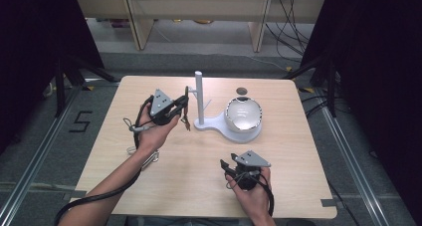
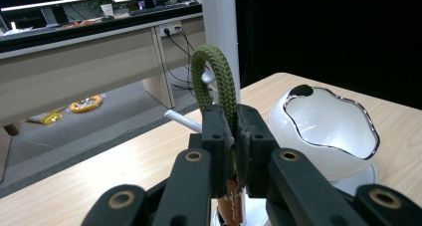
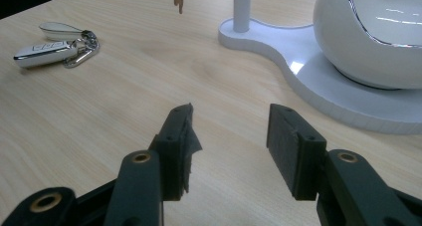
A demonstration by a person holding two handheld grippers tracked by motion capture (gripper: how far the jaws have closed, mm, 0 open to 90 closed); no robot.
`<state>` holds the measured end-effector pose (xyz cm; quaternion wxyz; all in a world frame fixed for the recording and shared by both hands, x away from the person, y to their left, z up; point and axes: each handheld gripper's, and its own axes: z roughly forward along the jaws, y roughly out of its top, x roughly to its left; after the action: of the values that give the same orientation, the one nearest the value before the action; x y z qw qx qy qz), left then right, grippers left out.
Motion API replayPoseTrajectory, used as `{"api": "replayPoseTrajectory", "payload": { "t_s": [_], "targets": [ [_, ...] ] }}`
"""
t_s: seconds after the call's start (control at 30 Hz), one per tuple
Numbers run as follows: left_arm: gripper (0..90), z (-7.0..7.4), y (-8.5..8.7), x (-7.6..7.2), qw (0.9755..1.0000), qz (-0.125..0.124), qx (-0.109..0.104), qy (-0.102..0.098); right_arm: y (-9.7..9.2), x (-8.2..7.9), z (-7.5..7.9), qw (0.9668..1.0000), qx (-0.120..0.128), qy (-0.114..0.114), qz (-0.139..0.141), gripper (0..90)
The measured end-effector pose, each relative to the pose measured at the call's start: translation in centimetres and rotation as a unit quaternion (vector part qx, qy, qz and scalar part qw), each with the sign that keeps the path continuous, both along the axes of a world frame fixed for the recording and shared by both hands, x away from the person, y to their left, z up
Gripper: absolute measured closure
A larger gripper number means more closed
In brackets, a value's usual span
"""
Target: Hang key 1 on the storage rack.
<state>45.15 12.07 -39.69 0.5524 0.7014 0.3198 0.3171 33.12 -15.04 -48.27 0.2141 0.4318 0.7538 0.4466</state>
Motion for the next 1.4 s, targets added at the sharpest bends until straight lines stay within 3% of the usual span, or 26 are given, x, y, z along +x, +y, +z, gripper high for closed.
{"api": "replayPoseTrajectory", "payload": {
  "t_s": [0.2,0.27,0.63,0.83,0.97,1.0,1.07,1.1,1.13,1.23,1.3,1.4],
  "targets": [
    [83.5,0.1,-0.3,0.1,1.0000,-0.004,0.009,-0.002,0.0,0.0,0.0,1.0000,0.001,0.010,-0.001,53.7],
    [83.4,0.1,-0.4,0.1,1.0000,-0.004,0.009,-0.001,-0.1,0.1,0.0,1.0000,-0.009,-0.002,0.000,53.7],
    [83.3,-0.5,-0.7,0.5,0.9998,-0.007,0.018,0.008,0.0,0.0,-0.2,1.0000,0.003,0.005,0.000,53.6],
    [82.8,-0.6,-0.9,0.6,0.9997,-0.010,0.018,0.009,-0.1,0.1,-0.3,1.0000,0.003,-0.002,0.002,53.6],
    [82.7,-0.6,-1.0,0.8,0.9996,-0.017,0.020,0.005,0.0,0.0,-0.3,0.9999,0.009,0.007,0.004,53.6],
    [82.6,-0.7,-1.1,0.8,0.9996,-0.017,0.017,0.013,0.2,-0.4,-0.1,0.9995,0.013,0.026,-0.013,53.6],
    [82.6,-0.7,-1.2,0.8,0.9996,-0.018,0.016,0.013,0.3,-0.4,-0.1,0.9994,0.016,0.029,-0.013,53.6],
    [82.3,-0.7,-1.2,0.8,0.9996,-0.019,0.014,0.013,0.0,-0.1,-0.2,0.9999,0.004,0.013,0.000,53.6],
    [82.1,-0.7,-1.2,0.8,0.9996,-0.020,0.018,0.003,0.0,-0.1,-0.2,0.9999,0.003,0.013,0.000,53.6],
    [80.3,-0.7,-1.1,0.7,0.9995,-0.025,0.020,0.005,-0.1,0.0,-0.3,1.0000,0.003,-0.002,0.001,53.5],
    [77.9,-0.7,-0.9,0.5,0.9994,-0.029,0.018,0.009,-0.1,-0.1,-0.3,0.9999,0.005,0.011,0.001,53.4],
    [71.2,-0.6,-0.2,0.2,0.9991,-0.032,0.014,0.024,-0.1,0.0,-0.4,1.0000,0.007,0.003,0.000,53.3]
  ]
}}
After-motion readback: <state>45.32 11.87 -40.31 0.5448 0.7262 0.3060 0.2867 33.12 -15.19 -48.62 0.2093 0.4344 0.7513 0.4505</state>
